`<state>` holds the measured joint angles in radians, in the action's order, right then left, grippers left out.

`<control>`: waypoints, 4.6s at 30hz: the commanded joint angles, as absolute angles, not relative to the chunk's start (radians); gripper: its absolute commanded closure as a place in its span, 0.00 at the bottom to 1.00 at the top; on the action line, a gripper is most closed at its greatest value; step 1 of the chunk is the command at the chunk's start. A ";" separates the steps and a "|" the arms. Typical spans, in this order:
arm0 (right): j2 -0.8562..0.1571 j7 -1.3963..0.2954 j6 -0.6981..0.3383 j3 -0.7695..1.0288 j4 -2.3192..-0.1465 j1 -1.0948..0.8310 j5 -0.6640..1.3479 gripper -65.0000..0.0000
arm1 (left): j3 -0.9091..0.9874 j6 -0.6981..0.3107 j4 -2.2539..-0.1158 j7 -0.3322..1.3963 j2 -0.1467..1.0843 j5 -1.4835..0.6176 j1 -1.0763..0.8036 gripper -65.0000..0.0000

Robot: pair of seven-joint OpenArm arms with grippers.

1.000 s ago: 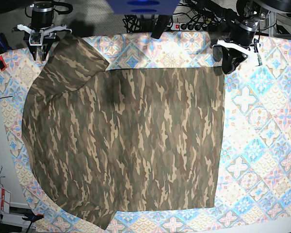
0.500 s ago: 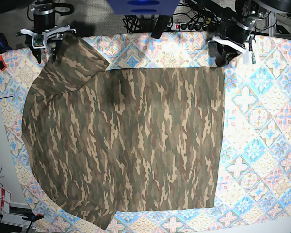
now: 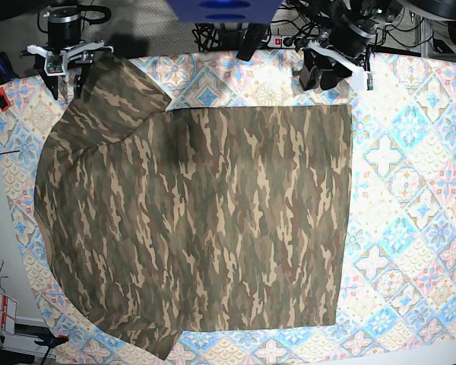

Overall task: Fold the T-shirt properly
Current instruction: 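Lower both grippers toward the shirt's shoulder corners near the collar, then grasp the shirt's shoulder edges with both grippers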

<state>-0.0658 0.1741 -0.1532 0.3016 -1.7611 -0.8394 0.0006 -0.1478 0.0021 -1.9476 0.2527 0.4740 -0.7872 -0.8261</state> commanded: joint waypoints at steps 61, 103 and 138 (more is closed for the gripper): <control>-0.024 -0.334 -0.443 0.487 -1.457 -0.522 0.421 0.49 | 0.117 -0.002 -1.926 0.536 0.591 -0.796 -0.722 0.28; -0.070 -0.656 -0.691 0.667 -1.442 -0.479 0.484 0.48 | 0.157 -0.004 -1.925 0.539 0.587 -0.796 -0.697 0.28; -0.064 -0.797 -0.698 0.440 -1.411 -0.469 0.476 0.63 | 0.157 -0.004 -1.920 0.544 0.587 -0.794 -0.645 0.28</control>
